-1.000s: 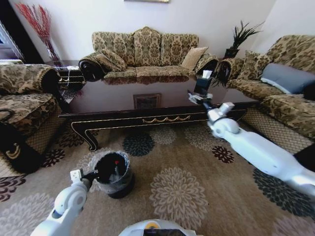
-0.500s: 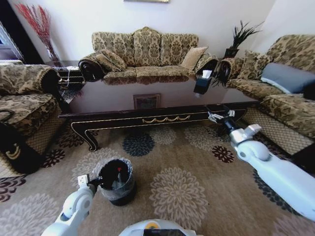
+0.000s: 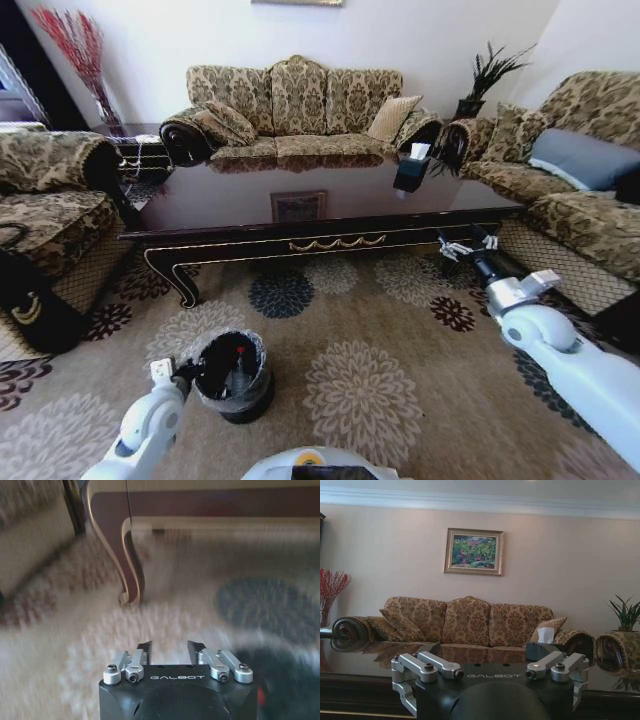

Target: Move to the front of the table and pick up the trash from the floor, then place it into the trash bin.

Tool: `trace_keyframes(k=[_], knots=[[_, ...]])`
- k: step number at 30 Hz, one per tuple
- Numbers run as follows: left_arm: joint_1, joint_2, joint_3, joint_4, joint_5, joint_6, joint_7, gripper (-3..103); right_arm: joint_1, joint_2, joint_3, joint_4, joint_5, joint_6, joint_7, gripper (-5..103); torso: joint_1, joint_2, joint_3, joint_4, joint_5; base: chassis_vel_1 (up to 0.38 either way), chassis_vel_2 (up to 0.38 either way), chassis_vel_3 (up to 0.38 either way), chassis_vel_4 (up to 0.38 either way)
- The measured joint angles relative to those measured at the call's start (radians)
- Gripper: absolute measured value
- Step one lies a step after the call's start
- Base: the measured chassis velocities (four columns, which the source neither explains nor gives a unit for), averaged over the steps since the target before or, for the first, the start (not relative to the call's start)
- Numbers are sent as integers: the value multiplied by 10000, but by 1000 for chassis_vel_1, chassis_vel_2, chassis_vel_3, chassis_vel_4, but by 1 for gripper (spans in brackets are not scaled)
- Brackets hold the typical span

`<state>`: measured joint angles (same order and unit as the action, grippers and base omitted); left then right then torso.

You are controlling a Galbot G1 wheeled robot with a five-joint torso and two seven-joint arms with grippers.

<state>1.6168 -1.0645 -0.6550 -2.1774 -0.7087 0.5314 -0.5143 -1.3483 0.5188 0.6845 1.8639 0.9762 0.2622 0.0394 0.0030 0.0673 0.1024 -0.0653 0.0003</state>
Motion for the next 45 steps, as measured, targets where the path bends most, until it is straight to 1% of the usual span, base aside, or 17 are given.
trace_keyframes(k=[2,3,6,7,8,9,12,13,15,16,17,20,22,26,35,41,45], knots=[[218,3,-273,-458,608,-508,157,52,-154,81,212,107,-9,1,92,100,0,1,0,0,-1,0,0,0,0],[218,3,-273,-458,608,-508,157,52,-154,81,212,107,-9,1,92,100,0,1,0,0,-1,0,0,0,0],[425,-196,-1000,-811,2109,-2243,995,69,-321,283,483,329,-205,-313,883,100,1,1,0,2,-2,0,0,0,0],[425,-196,-1000,-811,2109,-2243,995,69,-321,283,483,329,-205,-313,883,100,1,1,0,2,-2,0,0,0,0],[463,-325,-1243,-911,2297,-2553,1281,74,-403,355,562,408,-252,-402,1049,100,1,0,1,2,-5,0,0,0,0],[529,-444,-1448,-1069,2355,-2692,1491,74,-508,427,638,503,-302,-450,1113,100,2,1,1,1,-6,0,0,0,0],[779,-700,-1881,-1507,2422,-2869,1948,85,-726,601,795,688,-462,-317,1066,100,1,0,1,1,-4,0,0,0,0],[992,-832,-2128,-1725,2534,-3012,2276,90,-863,719,919,784,-573,-185,903,100,1,1,1,1,-3,0,0,0,0],[1590,-1154,-2759,-2073,3143,-3535,3414,98,-1243,1003,1319,1013,-893,-65,362,100,2,1,0,1,-1,0,0,0,0],[1846,-1310,-3031,-2196,3443,-3788,3903,98,-1425,1140,1502,1121,-1064,-23,122,100,2,1,0,2,-3,0,0,0,0],[1846,-1310,-3031,-2196,3443,-3788,3903,98,-1425,1140,1502,1121,-1064,-23,122,100,2,1,0,2,-3,0,0,0,0],[2325,-1800,-3492,-2473,3654,-4399,4740,100,-2035,1697,1921,1557,-1430,27,-265,100,1,1,0,4,-3,0,0,0,0],[2358,-1958,-3541,-2504,3669,-4623,4907,100,-2274,1933,1986,1760,-1475,24,-270,100,1,1,0,4,-3,0,0,0,0],[2423,-2649,-3538,-2540,3969,-5417,5484,100,-3079,2878,1827,2801,-1371,-253,199,100,1,0,-1,-3,-5,0,0,0,0],[2849,-3343,-2811,-2745,5012,-5742,5534,100,-3396,3608,1635,3526,-1732,-664,71,100,1,-1,0,2,-5,0,0,0,0],[2808,-3227,-2957,-2949,4683,-5203,5234,100,-3550,3905,1645,3546,-2254,-662,-222,100,1,-1,1,1,-3,0,0,0,0],[2844,-3186,-2971,-3014,4665,-5157,5246,100,-3592,4037,1645,3557,-2406,-631,-296,100,1,-1,1,1,-4,0,0,0,0]])
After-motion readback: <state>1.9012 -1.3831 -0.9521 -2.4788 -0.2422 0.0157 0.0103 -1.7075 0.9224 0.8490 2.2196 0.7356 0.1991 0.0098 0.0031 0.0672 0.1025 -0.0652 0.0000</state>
